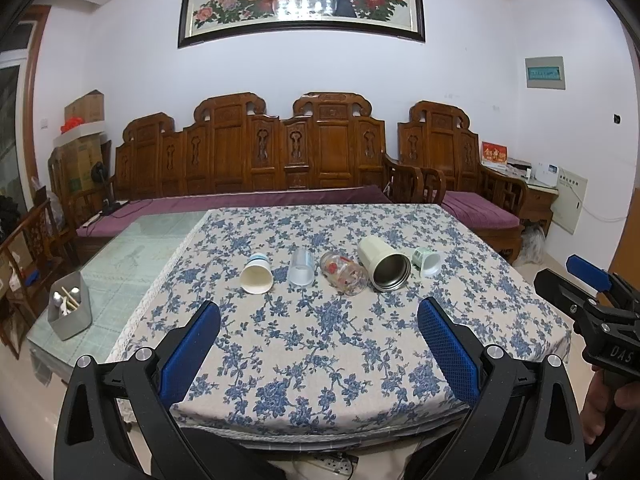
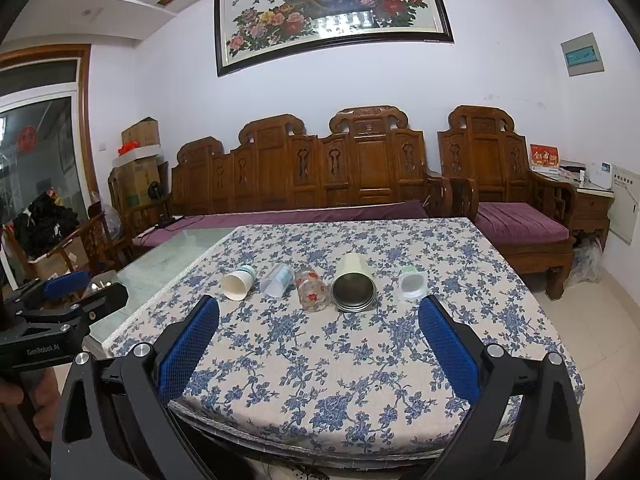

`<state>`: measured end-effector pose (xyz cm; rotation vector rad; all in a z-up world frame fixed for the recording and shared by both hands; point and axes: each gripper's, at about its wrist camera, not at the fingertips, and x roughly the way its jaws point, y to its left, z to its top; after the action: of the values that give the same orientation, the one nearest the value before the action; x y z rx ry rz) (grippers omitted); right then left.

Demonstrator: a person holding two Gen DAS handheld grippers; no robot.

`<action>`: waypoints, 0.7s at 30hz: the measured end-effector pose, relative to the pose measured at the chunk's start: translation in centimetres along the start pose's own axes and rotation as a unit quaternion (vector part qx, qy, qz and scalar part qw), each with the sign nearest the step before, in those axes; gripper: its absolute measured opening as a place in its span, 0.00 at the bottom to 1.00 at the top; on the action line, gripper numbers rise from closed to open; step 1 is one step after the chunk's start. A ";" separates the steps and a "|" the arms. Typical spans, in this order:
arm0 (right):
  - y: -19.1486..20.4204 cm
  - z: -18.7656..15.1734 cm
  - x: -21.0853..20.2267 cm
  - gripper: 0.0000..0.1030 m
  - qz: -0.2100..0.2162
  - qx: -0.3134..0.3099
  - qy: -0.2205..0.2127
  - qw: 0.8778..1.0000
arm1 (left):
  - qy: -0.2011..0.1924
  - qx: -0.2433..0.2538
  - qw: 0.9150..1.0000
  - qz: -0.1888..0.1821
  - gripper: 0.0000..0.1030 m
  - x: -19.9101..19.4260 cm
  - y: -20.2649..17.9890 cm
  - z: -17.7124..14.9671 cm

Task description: Flip cup upside down

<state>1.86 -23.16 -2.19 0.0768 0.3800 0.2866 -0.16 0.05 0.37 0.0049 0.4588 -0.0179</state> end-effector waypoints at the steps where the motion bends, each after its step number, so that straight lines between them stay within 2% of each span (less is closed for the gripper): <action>1: 0.1 0.0 0.1 0.98 0.001 0.001 0.001 1.000 | 0.002 -0.001 1.000 0.000 0.92 0.1 0.1 -0.1; 11: -0.3 -1.3 4.0 0.98 0.016 -0.001 0.029 0.999 | 0.064 -0.006 0.998 0.001 0.92 4.1 2.3 -0.8; 21: 0.0 -1.9 12.7 0.98 0.035 -0.011 0.075 0.997 | 0.135 -0.002 0.991 0.004 0.92 10.6 4.9 -1.0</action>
<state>12.44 -19.39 -8.49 0.0467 0.5235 0.3664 9.03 4.80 -5.21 0.0045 0.7299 -0.0081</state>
